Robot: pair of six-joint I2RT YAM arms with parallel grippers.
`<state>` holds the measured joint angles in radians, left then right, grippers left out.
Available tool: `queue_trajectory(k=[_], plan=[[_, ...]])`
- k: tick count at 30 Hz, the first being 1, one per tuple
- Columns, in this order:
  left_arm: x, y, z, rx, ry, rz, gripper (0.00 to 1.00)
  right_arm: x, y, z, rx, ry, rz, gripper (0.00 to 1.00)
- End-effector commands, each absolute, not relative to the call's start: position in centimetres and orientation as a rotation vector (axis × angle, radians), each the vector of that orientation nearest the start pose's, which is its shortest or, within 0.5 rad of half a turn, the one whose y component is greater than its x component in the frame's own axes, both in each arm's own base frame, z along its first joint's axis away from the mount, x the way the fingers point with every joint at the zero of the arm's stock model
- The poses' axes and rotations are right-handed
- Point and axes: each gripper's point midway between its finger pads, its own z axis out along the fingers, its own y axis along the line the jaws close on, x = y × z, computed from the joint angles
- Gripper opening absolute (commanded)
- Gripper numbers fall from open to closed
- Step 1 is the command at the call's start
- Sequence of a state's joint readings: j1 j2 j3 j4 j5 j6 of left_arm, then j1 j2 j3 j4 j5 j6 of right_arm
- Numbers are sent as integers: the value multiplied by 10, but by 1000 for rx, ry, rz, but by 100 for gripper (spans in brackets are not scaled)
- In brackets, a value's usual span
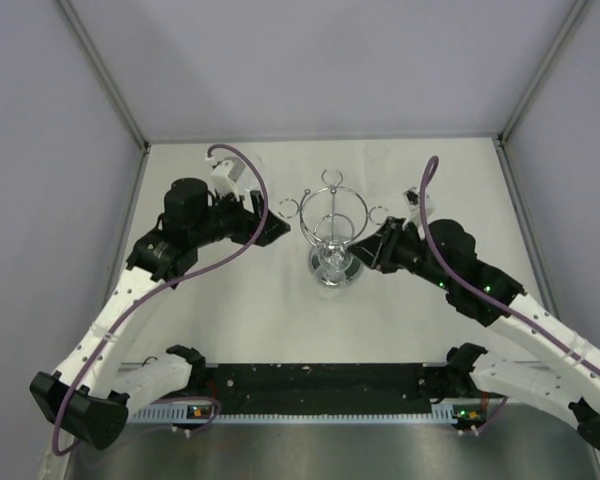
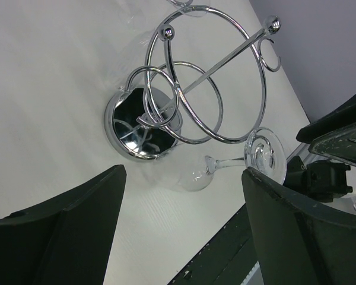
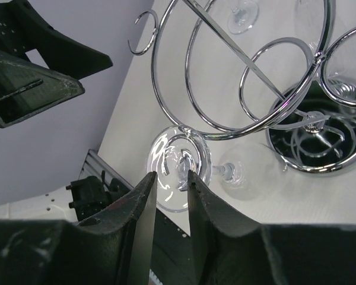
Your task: Take the wine glass off the wine glass rack
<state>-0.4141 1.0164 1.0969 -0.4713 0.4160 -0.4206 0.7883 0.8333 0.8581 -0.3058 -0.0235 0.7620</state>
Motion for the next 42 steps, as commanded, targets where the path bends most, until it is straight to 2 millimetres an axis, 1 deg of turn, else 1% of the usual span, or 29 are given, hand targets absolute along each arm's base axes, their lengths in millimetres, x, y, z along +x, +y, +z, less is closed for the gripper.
queue_trajectory(k=[1,4,7,10,12,14,26,34,35,42], plan=[[259,-213,306,296,1978,-983,85,204,250,303,-24,1909,1130,27],[259,-213,306,294,1976,-980,85,203,255,299,-33,1918,1150,28],[259,-212,306,295,1977,-977,85,207,251,296,-14,1916,1121,29],[259,-212,304,298,1982,-976,84,208,248,292,-11,1934,1090,36],[259,-212,304,298,1982,-976,84,213,244,288,16,1940,1050,38],[259,-213,304,298,1981,-978,84,214,240,283,27,1951,1022,42],[258,-213,305,300,1979,-980,84,214,245,265,38,2009,1024,45],[259,-214,303,301,1989,-986,84,213,253,265,42,2011,1075,46],[259,-214,304,302,1986,-986,84,209,256,267,27,2013,1100,46],[259,-214,301,305,1995,-986,84,206,264,270,21,2011,1162,46]])
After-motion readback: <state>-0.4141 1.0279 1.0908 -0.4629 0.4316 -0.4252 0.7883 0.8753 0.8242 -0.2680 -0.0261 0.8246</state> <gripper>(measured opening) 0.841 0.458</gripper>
